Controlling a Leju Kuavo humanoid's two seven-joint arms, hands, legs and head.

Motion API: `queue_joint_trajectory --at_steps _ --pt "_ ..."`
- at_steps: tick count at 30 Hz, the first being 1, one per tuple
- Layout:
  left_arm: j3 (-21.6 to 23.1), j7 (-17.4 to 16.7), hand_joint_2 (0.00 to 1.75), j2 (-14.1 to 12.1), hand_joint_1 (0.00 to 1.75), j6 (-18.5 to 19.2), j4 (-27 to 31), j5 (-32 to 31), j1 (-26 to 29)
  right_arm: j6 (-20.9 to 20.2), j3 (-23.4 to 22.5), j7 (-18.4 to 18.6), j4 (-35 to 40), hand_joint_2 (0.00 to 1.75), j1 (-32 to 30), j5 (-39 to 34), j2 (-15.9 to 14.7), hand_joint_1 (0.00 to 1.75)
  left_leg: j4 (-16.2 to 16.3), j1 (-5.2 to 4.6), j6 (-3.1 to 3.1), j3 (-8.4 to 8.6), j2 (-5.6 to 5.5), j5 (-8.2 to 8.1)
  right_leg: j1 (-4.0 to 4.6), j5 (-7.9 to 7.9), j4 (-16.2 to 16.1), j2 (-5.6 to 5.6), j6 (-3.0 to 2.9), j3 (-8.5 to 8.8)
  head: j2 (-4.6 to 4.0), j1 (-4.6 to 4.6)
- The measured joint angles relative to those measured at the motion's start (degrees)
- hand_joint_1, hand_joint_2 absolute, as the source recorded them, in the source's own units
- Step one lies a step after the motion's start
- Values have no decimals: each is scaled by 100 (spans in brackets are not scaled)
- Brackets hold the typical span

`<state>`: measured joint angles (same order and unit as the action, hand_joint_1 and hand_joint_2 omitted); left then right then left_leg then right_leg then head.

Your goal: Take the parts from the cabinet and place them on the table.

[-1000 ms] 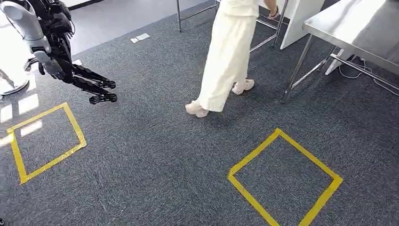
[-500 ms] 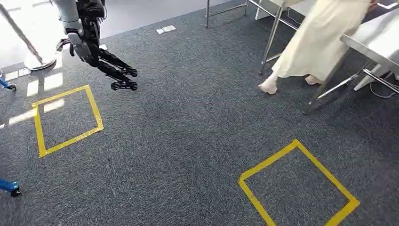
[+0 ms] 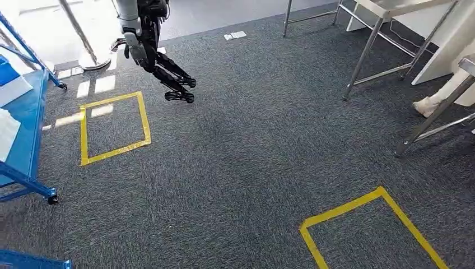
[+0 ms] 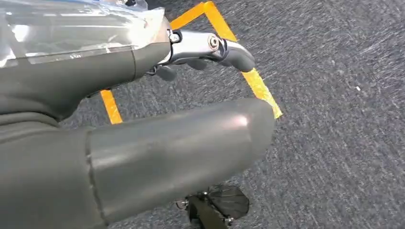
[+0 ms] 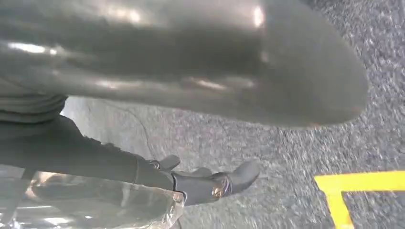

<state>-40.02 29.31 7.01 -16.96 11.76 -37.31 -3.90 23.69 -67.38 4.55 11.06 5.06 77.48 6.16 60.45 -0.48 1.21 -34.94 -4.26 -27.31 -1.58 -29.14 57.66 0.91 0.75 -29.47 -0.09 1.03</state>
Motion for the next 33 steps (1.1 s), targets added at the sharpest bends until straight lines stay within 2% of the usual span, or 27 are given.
queue_joint_trajectory --at_steps 1,3,4,5,6,7,8,9,10,13,14,15,16,18,19,20,22,23,24,25,26,28,29,30,31,32,33 --pt "0 0 0 2 0 0 0 0 -7 0 2 0 0 0 1 20 -2 0 358 8 -33 -172 196 -225 13 -5 0 -54 -54 3 0 57" --pt "0 9 0 4 0 0 0 0 -17 0 4 0 0 0 -21 46 0 0 1289 54 -82 -636 358 -641 54 -22 2 -201 -99 3 0 57" --pt "0 13 0 7 0 0 0 2 -8 0 6 0 0 0 -26 68 -4 0 1607 72 -96 -808 386 -713 68 -29 3 -276 -108 3 0 63" --pt "0 20 0 7 0 2 0 4 1 -2 7 0 0 0 -22 79 -4 0 1607 87 -98 -824 404 -642 70 -34 3 -330 -112 6 0 61" --pt "0 26 0 7 0 0 0 13 9 -4 13 0 0 0 -13 86 -4 0 1325 99 -96 -691 420 -434 72 -44 4 -392 -122 17 0 63" --pt "-2 28 0 4 0 0 0 13 10 -7 15 0 0 0 -7 88 -4 0 833 103 -86 -432 465 -175 72 -60 3 -446 -107 40 0 65" --pt "-2 33 0 4 0 -4 0 13 5 -7 24 2 0 0 -7 92 -2 0 287 101 -60 -124 593 53 73 -81 2 -500 -93 68 0 63" --pt "-2 39 0 4 0 -13 0 15 -3 -7 37 9 0 0 -7 109 -2 0 -93 74 -21 86 903 86 92 -105 2 -535 -61 96 0 68" --pt "-2 42 0 4 0 -15 0 15 -19 -7 50 24 0 0 -9 123 0 0 -124 25 -3 105 876 64 153 -136 9 -580 -17 58 0 55" --pt "-7 48 0 2 0 -42 0 15 2 -9 90 74 0 0 12 145 0 0 -145 -32 80 75 675 57 141 -145 -50 -745 55 156 0 52" --pt "-13 48 0 2 0 -46 0 15 5 -9 114 87 0 0 21 153 2 0 -240 21 150 138 603 118 183 -181 -36 -750 96 170 0 48" --pt "-13 50 0 11 0 -46 0 13 12 -9 120 92 2 0 25 158 -7 0 -291 22 172 163 572 149 122 -252 100 -481 108 123 0 39" --pt "-18 46 0 2 0 -48 0 11 -4 -7 120 98 0 0 19 155 0 0 -296 40 216 160 507 165 121 -410 404 -270 70 -25 0 29" --pt "-18 46 0 4 0 -46 0 0 -19 -9 120 103 0 0 0 155 2 0 -294 30 227 149 343 167 96 -759 1310 -145 33 -496 0 7" --pt "-18 46 0 7 0 -46 0 0 -18 -9 120 107 0 0 -6 153 0 0 -290 25 228 148 265 166 90 -839 1641 -137 51 -689 0 9" --pt "-18 44 0 7 0 -46 0 -7 -10 -7 120 122 0 0 -9 147 0 0 -287 25 227 153 177 166 89 -792 1716 -130 102 -770 0 4" --pt "-20 39 0 9 0 -37 -2 -35 8 -7 120 149 0 0 -11 129 -4 0 -279 29 219 167 31 163 77 -441 1145 -114 233 -562 0 4" --pt "-18 39 0 11 0 -28 -2 -53 6 -9 120 149 2 0 -7 129 -9 0 -261 34 201 174 -50 153 53 -163 546 -45 307 -306 0 9" --pt "-20 39 0 9 0 -26 -2 -55 3 -7 120 151 0 0 -3 127 -7 0 -234 35 174 161 -116 139 3 11 61 177 342 -116 0 0" --pt "-20 42 0 4 0 -20 0 -59 2 -9 120 155 0 0 -3 118 0 0 -206 -11 126 155 -158 122 40 4 59 247 260 -130 0 -16" --pt "-17 44 0 2 0 2 0 -63 -4 -7 122 159 2 0 12 114 4 0 -208 -2 108 142 -193 120 65 21 47 195 167 -129 0 -2" --pt "-17 42 0 4 0 7 -2 -85 2 -4 120 173 2 0 38 83 6 0 -245 17 43 121 -260 154 97 30 45 132 75 -90 0 28" --pt "-18 39 0 -4 0 9 -2 -98 4 -2 120 173 0 0 40 77 15 0 -227 26 19 104 -315 155 17 65 16 65 20 -82 0 24" --pt "-18 37 0 -11 0 9 -2 -103 7 0 120 173 2 0 38 72 13 0 -127 25 0 71 -69 71 22 75 1 11 -2 -67 0 26" --pt "-15 37 0 -6 0 13 -2 -103 1 2 120 173 2 0 30 70 7 0 121 20 -30 -32 187 -112 33 73 -3 -39 -83 -63 0 83" --pt "-18 35 0 -6 0 15 -2 -103 -15 4 120 173 2 0 17 68 4 0 552 41 -62 -243 322 -356 54 64 -2 -105 -95 -63 0 81" --pt "-15 35 0 -4 0 17 -2 -103 -20 4 118 173 2 0 5 70 2 0 1038 64 -85 -484 368 -579 76 54 -2 -180 -109 -65 0 87"
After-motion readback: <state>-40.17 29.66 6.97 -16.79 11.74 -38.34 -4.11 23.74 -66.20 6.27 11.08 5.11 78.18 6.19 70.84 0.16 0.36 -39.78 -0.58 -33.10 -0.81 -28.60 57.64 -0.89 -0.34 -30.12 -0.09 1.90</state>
